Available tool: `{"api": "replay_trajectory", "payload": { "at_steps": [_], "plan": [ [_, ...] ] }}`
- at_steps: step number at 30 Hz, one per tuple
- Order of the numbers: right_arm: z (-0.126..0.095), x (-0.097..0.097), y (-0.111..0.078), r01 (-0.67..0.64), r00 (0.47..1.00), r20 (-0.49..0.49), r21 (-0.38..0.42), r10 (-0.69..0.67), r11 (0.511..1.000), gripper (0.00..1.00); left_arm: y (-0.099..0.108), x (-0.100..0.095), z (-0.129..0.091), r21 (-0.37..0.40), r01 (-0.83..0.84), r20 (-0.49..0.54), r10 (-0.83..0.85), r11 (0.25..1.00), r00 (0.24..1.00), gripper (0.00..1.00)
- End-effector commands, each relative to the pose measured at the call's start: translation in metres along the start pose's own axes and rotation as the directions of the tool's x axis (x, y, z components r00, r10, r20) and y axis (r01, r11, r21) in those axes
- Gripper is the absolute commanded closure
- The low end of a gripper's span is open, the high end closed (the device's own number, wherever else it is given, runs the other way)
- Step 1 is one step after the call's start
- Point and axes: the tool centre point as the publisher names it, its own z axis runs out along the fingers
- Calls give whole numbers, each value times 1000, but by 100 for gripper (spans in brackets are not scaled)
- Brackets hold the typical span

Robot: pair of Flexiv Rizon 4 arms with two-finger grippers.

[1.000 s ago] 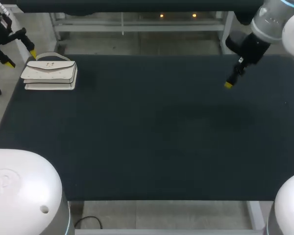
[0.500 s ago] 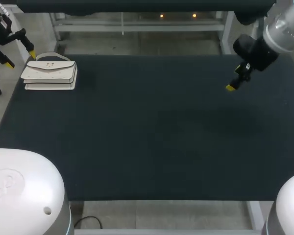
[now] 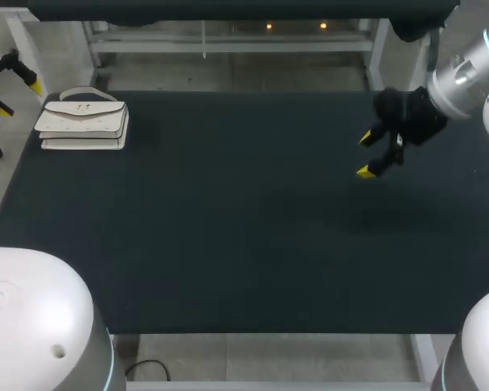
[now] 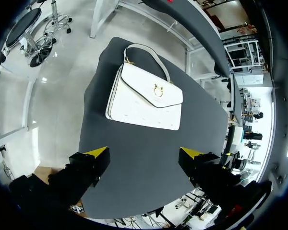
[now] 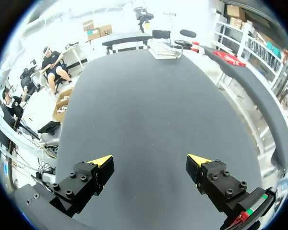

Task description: Pick up the bag, open it, inspect its contents, close it, and place it on the opposite side

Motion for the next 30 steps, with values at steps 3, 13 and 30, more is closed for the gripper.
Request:
{"api": "replay_trajectory", "payload": {
  "at_steps": [3, 13, 30],
  "plan": [
    [17, -2, 6, 67, 997, -36, -5, -68, 998, 0, -16, -13, 0, -51, 19, -69, -22, 999, 997, 0],
    [38, -4, 9, 176, 979, -109, -1, -175, 984, 0, -26, -24, 4, -68, 40, -97, -47, 997, 994, 0],
    [53, -30, 7, 105, 994, -45, -1, -105, 995, 0, -29, -29, 10, -81, 59, -111, -67, 995, 992, 0]
  ]
}}
